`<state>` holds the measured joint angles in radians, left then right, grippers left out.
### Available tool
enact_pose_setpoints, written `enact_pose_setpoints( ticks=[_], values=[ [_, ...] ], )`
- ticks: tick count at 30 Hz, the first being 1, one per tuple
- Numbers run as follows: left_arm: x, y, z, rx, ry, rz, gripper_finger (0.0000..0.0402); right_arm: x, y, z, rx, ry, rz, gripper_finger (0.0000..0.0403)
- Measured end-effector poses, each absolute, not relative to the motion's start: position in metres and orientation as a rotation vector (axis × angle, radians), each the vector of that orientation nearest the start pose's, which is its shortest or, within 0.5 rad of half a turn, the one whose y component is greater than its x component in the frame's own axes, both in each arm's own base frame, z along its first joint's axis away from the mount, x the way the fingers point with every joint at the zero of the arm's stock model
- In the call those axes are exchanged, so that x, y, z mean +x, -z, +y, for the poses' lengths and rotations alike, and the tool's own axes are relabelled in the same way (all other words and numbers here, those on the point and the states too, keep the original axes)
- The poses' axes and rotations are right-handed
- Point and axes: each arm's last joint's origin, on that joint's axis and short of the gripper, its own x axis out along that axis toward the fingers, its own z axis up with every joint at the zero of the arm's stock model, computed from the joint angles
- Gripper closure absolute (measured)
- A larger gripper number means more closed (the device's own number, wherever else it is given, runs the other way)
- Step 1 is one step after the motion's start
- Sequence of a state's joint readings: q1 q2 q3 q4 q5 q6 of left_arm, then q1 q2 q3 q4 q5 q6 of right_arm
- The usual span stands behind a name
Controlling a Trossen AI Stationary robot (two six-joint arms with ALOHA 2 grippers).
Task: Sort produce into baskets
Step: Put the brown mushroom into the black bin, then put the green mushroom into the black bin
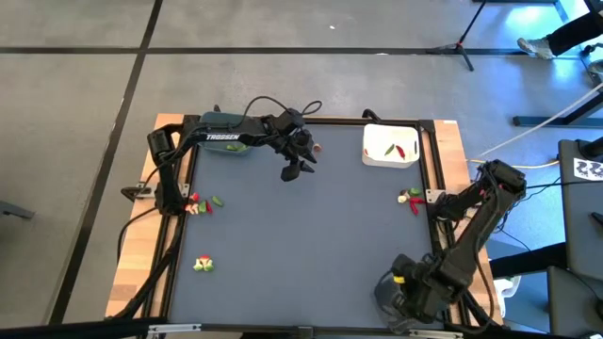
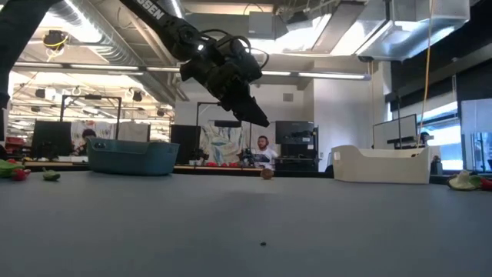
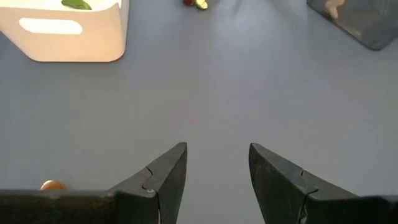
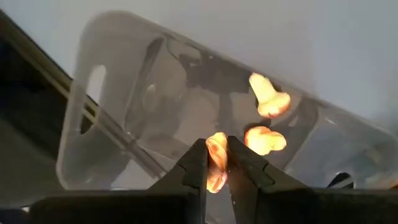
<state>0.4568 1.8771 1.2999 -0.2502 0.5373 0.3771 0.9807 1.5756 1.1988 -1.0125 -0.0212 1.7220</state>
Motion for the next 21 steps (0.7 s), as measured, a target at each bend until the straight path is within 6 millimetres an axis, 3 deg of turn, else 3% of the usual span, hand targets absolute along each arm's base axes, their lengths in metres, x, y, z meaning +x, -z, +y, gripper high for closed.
enact_pose_setpoints(
  ticks=[6,12,16,21],
  values=[
    [0.366,-0.204,0.163,-0.030,0.211,0.695,0.0233,0.158,-0.227,0.244,0.692,0.517,1.482,0.0349],
    [0.366,-0.204,0.163,-0.013,0.217,0.694,0.0233,0.165,-0.230,0.237,0.733,0.544,1.492,0.0262],
    [0.366,-0.204,0.163,-0.019,0.215,0.694,0.0233,0.179,-0.243,0.217,0.787,0.511,1.495,0.0206],
    [0.366,-0.203,0.163,-0.044,0.207,0.699,0.0233,0.196,-0.261,0.175,0.751,0.550,1.367,0.0175]
  ],
)
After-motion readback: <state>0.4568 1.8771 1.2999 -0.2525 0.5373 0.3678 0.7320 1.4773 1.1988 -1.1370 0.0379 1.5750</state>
